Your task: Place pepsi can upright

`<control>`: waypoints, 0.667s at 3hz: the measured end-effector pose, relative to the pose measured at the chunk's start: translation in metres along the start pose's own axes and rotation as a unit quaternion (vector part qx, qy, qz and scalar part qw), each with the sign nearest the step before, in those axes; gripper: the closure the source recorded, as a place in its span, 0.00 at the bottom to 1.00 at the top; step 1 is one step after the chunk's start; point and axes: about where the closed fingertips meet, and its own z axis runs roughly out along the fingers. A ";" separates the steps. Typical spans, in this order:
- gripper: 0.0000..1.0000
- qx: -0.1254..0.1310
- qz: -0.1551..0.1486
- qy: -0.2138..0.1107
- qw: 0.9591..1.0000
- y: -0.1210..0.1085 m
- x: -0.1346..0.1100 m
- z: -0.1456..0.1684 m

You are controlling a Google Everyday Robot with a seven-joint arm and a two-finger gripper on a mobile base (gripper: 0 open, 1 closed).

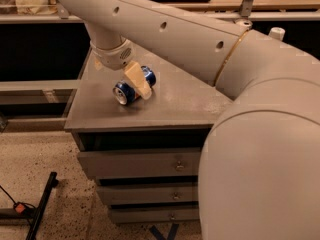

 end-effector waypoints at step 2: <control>0.41 -0.023 -0.003 -0.032 0.999 0.011 0.000 0.020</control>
Offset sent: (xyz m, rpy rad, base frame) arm -0.0121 -0.0240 -0.0234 -0.0209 0.1295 -0.0120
